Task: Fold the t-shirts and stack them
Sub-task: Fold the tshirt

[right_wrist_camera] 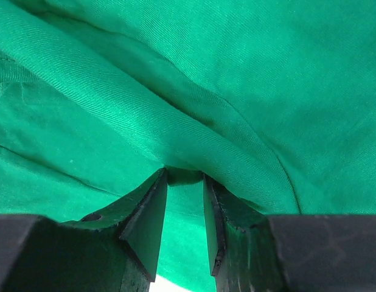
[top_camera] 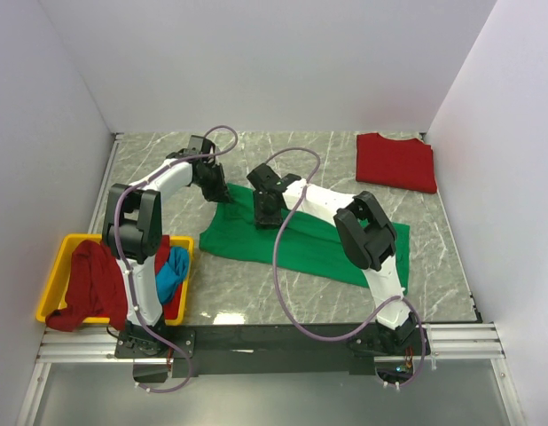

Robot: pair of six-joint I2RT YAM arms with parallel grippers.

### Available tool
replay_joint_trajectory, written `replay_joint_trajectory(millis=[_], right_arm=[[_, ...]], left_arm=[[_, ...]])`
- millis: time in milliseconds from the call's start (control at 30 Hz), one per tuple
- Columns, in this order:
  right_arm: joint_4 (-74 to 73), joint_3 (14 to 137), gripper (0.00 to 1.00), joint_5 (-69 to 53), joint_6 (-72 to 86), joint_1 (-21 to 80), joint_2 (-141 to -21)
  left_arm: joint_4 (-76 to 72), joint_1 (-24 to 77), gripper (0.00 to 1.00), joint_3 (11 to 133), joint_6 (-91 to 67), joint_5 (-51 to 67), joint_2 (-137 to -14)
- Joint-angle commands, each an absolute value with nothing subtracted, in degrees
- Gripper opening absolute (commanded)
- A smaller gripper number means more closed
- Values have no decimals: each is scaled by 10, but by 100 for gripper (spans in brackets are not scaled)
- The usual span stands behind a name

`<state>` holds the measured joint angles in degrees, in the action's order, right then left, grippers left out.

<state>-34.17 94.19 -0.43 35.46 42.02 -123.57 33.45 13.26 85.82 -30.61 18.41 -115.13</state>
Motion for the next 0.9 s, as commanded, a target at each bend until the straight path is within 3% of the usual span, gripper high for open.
replay_joint_trajectory(millis=[0, 467, 667, 800, 867], right_arm=[[-353, 969, 38, 14, 347, 424, -1245], [-360, 970, 37, 16, 340, 430, -1252], [-357, 976, 23, 2, 338, 432, -1257], [-362, 983, 7, 2, 342, 430, -1248], [-365, 989, 5, 2, 343, 429, -1238]], left_arm=[[331, 133, 1, 883, -289, 191, -1144], [330, 132, 1, 882, -291, 192, -1141], [330, 132, 1, 883, -290, 192, -1141], [333, 131, 1, 882, -287, 187, -1136], [337, 131, 1, 882, -286, 185, -1133]])
